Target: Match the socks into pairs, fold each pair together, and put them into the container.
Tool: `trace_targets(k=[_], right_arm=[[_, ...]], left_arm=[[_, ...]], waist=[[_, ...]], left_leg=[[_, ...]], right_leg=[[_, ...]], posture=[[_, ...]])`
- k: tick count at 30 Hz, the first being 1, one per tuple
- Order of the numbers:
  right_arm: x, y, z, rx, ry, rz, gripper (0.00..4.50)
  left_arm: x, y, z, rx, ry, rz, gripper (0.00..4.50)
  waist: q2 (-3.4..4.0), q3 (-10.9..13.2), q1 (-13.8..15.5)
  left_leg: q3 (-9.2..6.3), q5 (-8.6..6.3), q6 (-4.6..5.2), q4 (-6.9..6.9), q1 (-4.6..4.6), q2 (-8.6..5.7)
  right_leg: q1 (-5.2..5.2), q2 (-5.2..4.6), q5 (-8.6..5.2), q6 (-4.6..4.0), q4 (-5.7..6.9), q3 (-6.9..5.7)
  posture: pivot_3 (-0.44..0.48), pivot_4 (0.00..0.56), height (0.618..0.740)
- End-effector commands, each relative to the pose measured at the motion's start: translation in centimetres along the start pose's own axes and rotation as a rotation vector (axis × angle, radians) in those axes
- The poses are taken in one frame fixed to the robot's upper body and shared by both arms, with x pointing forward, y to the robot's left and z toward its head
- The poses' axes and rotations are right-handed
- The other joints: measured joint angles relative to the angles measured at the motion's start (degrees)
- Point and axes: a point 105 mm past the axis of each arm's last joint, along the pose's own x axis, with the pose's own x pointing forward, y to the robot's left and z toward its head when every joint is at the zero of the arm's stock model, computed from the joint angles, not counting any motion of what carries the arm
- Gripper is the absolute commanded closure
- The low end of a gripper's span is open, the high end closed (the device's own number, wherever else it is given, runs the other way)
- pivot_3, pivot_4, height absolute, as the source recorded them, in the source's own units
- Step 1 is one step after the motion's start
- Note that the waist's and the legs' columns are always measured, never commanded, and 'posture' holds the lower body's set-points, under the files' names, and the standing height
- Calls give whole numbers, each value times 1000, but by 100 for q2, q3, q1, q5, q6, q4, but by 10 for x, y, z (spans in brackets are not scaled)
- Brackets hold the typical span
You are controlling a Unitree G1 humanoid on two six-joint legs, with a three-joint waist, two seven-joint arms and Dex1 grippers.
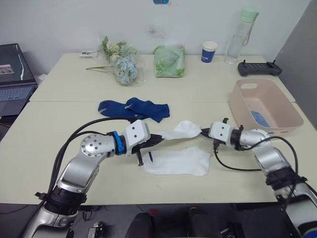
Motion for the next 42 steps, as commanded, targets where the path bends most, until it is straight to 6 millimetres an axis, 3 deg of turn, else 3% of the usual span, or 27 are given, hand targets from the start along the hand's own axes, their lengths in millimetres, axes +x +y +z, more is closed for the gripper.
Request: trace_targets(k=[1, 10, 14, 24, 29, 31, 35, 42], right_arm=[[-22, -11, 26, -49, -40, -40, 4481], [-53, -10, 57, -28, -10, -24, 4481], [-56, -4, 61, -6, 7, -1, 4481], [-60, -1, 68, 40, 21, 47, 4481], [-75, 14, 85, 133, 7, 223, 4481], [-83, 32, 97, 209, -10, 363, 4481], [-84, 48, 110, 303, -36, 468, 4481], [-74, 62, 96, 366, 2, 495, 4481]], left_arm=[[-4, 5, 14, 25, -72, 20, 4500], [-20, 7, 21, -76, -91, -41, 4500], [-25, 3, 14, -88, -60, -57, 4500], [-27, 0, 20, -147, -81, -57, 4500], [-43, -13, 31, -320, -83, -140, 4500], [-56, -22, 27, -418, -41, -192, 4500], [-71, -36, 17, -524, 41, -247, 4500], [-69, -55, -5, -674, 76, -219, 4500]], waist=[[0, 0, 4], [0, 0, -7], [0, 0, 1], [-3, 3, 5], [-6, 7, -1], [-5, 9, -10], [-5, 9, -8], [-6, 10, 9]], left_leg=[[-1, 0, 0, 0, 1, 1], [-3, -1, 1, 0, 3, 3], [-6, -1, 1, -1, 3, 3], [-7, -1, 1, -1, 2, 2], [-10, -1, 2, -1, 1, 4], [-11, -1, 2, -2, 1, 4], [-24, -2, 3, -6, 5, 8], [-24, -2, 3, -5, 4, 3]], right_leg=[[0, 1, 0, 0, 0, -1], [2, 4, 0, 0, 1, -3], [3, 4, -1, 0, -2, -6], [4, 3, -1, 0, -2, -7], [5, 3, -1, 1, -5, -9], [4, 3, -1, 0, -2, -10], [12, 4, -4, -4, -6, -23], [15, -1, -5, -3, -16, -24]], posture=[[0, 150, 740], [0, 150, 740], [0, 150, 740], [0, 150, 740], [0, 150, 740], [0, 150, 740], [0, 150, 740], [0, 150, 740]])
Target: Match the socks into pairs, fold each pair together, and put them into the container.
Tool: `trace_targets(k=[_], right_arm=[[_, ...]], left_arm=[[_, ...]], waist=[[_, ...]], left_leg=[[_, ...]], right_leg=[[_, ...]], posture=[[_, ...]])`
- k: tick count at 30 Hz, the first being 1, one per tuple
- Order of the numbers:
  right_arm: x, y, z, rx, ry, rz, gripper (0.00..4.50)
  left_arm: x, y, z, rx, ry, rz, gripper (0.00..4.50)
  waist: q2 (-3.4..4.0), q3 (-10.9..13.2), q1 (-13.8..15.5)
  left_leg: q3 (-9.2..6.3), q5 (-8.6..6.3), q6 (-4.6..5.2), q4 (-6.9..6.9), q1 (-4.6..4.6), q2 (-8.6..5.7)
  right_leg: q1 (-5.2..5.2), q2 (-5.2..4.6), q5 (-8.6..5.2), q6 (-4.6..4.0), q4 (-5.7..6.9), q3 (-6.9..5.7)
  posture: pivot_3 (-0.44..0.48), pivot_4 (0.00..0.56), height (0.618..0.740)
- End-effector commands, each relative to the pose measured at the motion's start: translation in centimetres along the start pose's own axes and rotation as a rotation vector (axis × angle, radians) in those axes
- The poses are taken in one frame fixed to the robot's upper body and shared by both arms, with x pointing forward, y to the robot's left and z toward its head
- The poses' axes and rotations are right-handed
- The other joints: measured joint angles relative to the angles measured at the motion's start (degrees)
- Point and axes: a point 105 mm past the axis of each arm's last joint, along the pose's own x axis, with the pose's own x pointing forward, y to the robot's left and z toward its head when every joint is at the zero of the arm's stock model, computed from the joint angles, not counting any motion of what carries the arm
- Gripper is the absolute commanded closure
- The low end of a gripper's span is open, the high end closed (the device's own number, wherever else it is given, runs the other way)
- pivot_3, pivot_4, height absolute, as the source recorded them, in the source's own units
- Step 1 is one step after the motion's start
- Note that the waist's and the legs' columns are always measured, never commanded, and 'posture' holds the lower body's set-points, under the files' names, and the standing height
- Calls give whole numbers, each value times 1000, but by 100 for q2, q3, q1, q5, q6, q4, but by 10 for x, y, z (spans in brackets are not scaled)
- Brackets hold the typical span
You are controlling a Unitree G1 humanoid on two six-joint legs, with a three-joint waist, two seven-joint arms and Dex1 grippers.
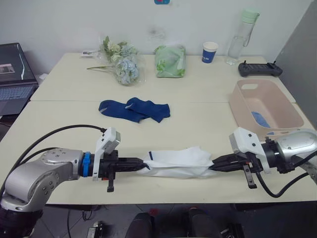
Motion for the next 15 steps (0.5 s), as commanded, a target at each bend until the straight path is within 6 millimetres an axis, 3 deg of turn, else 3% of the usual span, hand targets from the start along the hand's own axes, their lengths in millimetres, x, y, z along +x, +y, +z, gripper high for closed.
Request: trace_targets(k=[1, 5, 10, 15], right_arm=[[6, -7, -7, -8, 11, -33, 4481], [15, -33, -23, -55, 42, -111, 4481], [22, -57, -29, -115, 49, -165, 4481], [30, -69, -33, -129, 42, -193, 4481]], left_arm=[[6, -3, -6, -9, -13, 12, 4500], [15, 13, -13, 30, -3, 89, 4500], [21, 27, -13, 69, -2, 136, 4500], [21, 41, -12, 78, 15, 200, 4500]], waist=[[-3, 2, 2], [-3, 1, 3], [-2, 2, 3], [-2, 2, 3]], left_leg=[[0, 0, 0, 0, 0, 0], [2, 1, -1, 1, 0, -2], [3, 1, -1, 1, 0, -1], [1, 1, -2, 0, -2, 0]], right_leg=[[0, 0, 0, 0, -1, 1], [0, -1, 1, -1, 1, 3], [-3, 1, 1, -1, 2, 2], [-3, 0, 1, -1, 0, 1]], posture=[[0, 150, 740], [0, 150, 740], [0, 150, 740], [0, 150, 740]])
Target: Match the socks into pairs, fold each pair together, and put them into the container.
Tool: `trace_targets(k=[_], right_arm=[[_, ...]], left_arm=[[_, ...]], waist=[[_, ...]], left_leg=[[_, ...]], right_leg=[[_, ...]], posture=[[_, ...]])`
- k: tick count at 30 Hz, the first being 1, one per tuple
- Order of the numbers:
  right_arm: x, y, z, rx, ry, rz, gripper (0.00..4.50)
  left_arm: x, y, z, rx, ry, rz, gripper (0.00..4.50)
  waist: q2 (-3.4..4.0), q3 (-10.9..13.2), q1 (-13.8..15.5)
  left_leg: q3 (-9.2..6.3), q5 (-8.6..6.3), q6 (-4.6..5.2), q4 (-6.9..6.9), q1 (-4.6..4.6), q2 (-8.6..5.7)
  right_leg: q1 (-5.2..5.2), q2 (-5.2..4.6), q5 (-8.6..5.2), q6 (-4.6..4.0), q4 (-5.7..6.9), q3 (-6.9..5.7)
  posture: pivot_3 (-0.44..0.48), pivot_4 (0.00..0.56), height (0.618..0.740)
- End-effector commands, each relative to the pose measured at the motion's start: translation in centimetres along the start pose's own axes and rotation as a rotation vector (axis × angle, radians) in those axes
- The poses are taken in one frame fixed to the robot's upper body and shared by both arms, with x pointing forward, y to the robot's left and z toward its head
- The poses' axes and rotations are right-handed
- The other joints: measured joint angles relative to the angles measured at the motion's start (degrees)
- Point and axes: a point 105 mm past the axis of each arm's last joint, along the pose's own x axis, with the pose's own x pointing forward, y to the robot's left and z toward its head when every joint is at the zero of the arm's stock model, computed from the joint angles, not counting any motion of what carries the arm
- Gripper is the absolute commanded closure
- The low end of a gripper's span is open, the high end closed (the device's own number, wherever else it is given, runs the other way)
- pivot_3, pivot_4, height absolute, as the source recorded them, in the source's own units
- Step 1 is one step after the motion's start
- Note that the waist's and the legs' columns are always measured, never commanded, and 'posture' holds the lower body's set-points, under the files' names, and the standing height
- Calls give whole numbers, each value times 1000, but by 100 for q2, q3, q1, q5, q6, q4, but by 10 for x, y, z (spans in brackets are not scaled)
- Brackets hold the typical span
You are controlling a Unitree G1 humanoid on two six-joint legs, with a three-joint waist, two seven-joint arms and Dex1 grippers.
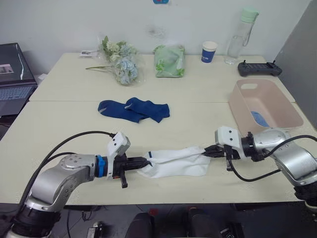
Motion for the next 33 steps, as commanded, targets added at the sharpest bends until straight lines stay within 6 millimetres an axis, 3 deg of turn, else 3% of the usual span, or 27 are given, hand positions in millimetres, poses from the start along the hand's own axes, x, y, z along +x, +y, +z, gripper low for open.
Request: trace_targets(k=[1, 3, 6, 13, 16, 20, 26, 32, 33], right_arm=[[2, -8, 5, -48, -15, -38, 4481], [4, -10, 8, -44, -29, -50, 4481], [5, -13, 9, -43, -42, -68, 3823], [-15, -27, 14, 33, -120, -198, 1340], [-24, -25, 10, 115, -152, -219, 265], [-25, -11, 1, 159, -138, -198, 265], [-18, -6, -5, 161, -121, -203, 265], [-9, -4, -12, 164, -94, -203, 265], [-8, -4, -12, 166, -97, -204, 220]], left_arm=[[-2, 7, 4, 8, -7, 35, 4500], [-3, 8, 6, -3, -14, 37, 4500], [-5, 14, 10, -21, -34, 60, 3797], [-22, 24, 20, -29, -116, 126, 1496], [-32, 32, 28, -24, -175, 169, 1462], [-28, 25, 24, 45, -149, 145, 1462], [-10, 9, 20, 155, -117, 65, 1462], [-6, 11, 10, 283, -41, 52, 1462], [-6, 12, 10, 288, -42, 52, 1648]], waist=[[0, 0, 1], [0, 0, 0], [0, 0, 0], [0, 0, 2], [0, 0, 7], [0, 0, 19], [1, 0, 16], [1, 0, 19], [1, 0, 18]], left_leg=[[1, 0, 0, 0, -1, 0], [2, 0, 0, 0, -2, -1], [1, 0, 0, 0, -1, 0], [0, 0, 0, 1, -1, 0], [0, 0, 0, 0, -2, -1], [0, 0, 0, -1, -2, -1], [5, 0, 0, -1, 0, -2], [4, 0, 0, -3, 0, -1], [5, 0, 0, -3, 0, -1]], right_leg=[[-2, 0, 0, 0, 0, 2], [-2, -1, 0, 0, 1, 2], [-2, -1, 0, 0, 3, 1], [-3, -2, 0, 0, 3, 2], [-2, -3, 0, 0, 2, 1], [-1, -5, 0, 0, 0, 3], [-1, -5, 1, -1, 4, 7], [-2, -3, 0, 0, 2, 5], [-2, -3, 0, -1, 2, 6]], posture=[[0, 150, 740], [0, 150, 740], [0, 150, 740], [0, 150, 740], [0, 150, 740], [0, 150, 740], [0, 150, 740], [0, 150, 740], [0, 150, 740]])
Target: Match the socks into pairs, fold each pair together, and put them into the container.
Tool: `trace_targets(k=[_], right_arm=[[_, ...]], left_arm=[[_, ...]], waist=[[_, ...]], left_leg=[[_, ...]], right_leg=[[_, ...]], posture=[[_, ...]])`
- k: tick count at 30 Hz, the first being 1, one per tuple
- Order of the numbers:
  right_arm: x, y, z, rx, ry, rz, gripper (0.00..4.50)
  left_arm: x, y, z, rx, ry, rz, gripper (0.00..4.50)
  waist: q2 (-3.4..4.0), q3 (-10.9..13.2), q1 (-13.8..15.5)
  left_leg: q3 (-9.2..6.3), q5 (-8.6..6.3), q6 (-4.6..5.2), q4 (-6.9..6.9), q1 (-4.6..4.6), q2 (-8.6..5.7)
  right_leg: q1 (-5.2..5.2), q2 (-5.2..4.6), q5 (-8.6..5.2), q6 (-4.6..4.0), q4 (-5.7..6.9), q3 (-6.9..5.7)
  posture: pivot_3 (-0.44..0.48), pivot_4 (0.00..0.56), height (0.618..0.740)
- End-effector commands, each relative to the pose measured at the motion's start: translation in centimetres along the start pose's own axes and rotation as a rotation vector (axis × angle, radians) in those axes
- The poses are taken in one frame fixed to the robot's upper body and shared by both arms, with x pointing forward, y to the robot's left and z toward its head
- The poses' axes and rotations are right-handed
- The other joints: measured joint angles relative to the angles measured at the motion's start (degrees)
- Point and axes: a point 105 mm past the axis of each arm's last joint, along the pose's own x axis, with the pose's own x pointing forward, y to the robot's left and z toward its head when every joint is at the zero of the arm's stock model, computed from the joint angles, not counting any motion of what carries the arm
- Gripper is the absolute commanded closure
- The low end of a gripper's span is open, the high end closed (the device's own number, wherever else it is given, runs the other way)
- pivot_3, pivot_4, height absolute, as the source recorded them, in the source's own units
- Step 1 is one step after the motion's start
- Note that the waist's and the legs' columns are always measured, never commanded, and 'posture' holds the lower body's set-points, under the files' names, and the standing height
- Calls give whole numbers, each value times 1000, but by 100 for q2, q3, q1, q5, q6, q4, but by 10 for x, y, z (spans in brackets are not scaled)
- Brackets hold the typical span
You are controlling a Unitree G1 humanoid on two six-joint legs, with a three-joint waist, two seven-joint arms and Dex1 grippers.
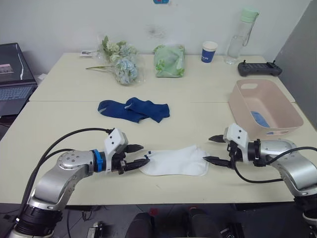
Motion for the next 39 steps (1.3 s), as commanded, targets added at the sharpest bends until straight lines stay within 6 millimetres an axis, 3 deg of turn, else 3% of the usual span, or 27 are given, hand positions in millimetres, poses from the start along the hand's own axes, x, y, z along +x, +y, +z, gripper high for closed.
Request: trace_targets(k=[1, 3, 9, 13, 27, 34, 39], right_arm=[[1, 1, 7, -25, -27, -6, 412], [2, 4, 7, -14, -29, 19, 884], [4, 9, 4, -24, -15, 43, 3029], [4, 11, -3, -17, 5, 56, 4481], [-10, 14, 5, 14, -25, 82, 4481], [-24, 8, 3, 24, 4, 75, 4481], [-20, 8, 3, 30, -1, 65, 4481]], left_arm=[[-1, 4, 4, 70, 0, 5, 1853], [0, 4, 3, 77, -3, 4, 2354], [5, -2, 1, 82, -1, -33, 4325], [5, -2, -1, 86, 8, -39, 4500], [0, 0, 5, 106, -9, -30, 4500], [8, 4, 8, 79, -26, -30, 4500], [13, 6, 7, 75, -31, -21, 4500]], waist=[[0, 0, 0], [0, 0, 0], [0, 0, -1], [0, 0, -3], [0, 0, -2], [0, 0, 2], [0, 0, 0]], left_leg=[[1, 0, 0, 0, 0, 0], [0, 0, 0, 0, 0, 0], [0, 0, 1, 1, -1, 0], [-1, 0, 1, 1, 0, 0], [-1, -1, 1, 1, 0, 0], [-2, -1, 1, 1, 0, 0], [-3, -1, 1, 1, 0, 1]], right_leg=[[0, 0, 0, 0, 0, 0], [0, 0, 0, 0, 0, -1], [0, 0, 0, 0, -1, -2], [0, 1, 0, 0, 0, -3], [1, 1, 0, 1, 0, -3], [3, 1, 0, 1, -1, -5], [2, 2, 0, 1, 0, -6]], posture=[[0, 150, 740], [0, 150, 740], [0, 150, 740], [0, 150, 740], [0, 150, 740], [0, 150, 740], [0, 150, 740]])
